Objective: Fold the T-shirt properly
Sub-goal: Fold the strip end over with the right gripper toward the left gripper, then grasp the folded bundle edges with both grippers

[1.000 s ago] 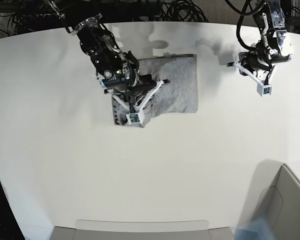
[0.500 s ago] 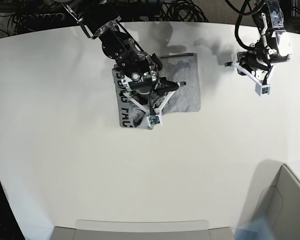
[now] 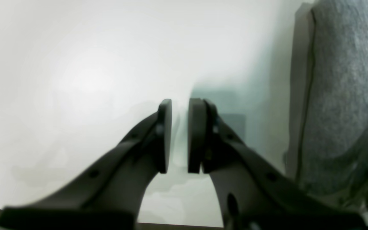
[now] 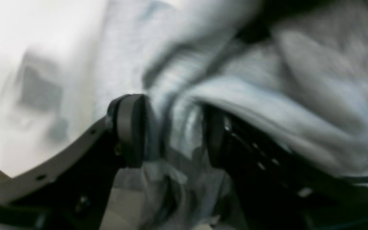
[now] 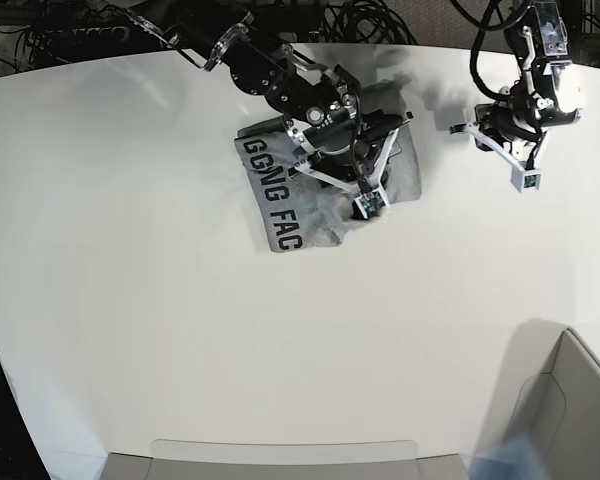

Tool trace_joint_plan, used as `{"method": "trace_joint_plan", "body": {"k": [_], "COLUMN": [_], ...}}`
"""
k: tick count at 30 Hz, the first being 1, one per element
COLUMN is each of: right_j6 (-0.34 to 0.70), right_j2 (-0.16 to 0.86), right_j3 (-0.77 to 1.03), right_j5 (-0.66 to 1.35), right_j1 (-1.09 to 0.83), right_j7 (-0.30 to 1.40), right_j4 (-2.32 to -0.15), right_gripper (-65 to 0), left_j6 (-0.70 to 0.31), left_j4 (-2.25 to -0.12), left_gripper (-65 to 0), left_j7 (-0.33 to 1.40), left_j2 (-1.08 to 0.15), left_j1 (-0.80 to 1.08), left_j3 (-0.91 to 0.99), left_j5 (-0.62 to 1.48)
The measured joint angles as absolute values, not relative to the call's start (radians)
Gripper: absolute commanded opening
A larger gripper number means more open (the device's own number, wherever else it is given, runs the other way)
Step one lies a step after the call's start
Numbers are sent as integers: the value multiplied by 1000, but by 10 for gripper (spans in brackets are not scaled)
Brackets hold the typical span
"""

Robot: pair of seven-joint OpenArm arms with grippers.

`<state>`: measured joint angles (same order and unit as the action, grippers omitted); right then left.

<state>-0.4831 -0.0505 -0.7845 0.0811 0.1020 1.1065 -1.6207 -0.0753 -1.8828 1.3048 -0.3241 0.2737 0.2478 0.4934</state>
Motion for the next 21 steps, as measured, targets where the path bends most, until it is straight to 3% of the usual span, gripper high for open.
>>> {"method": "trace_joint_plan", "body": {"k": [9,17,21], "right_j6": [-483,-477,-476], "right_j2": [-72,-83,-75], "right_j3": [-836,-989,-911], "right_j5": [82,94,98], "right_j1": [159,244,262], "right_j7": [1106,1108,1110], "right_j4": [-1620,-1637,-1712], "right_gripper": [-356,-356,-356], "left_j6": [-75,-75,-75], "left_j4": [-1883,-1883,-1887], "left_gripper": [-564,-564,-564], "left_j7": [1305,1305,1305], "left_j2": [-321,-318,-316], "left_j1": [274,274,276], "left_j3": [248,249,249], "left_j5": [493,492,494]}}
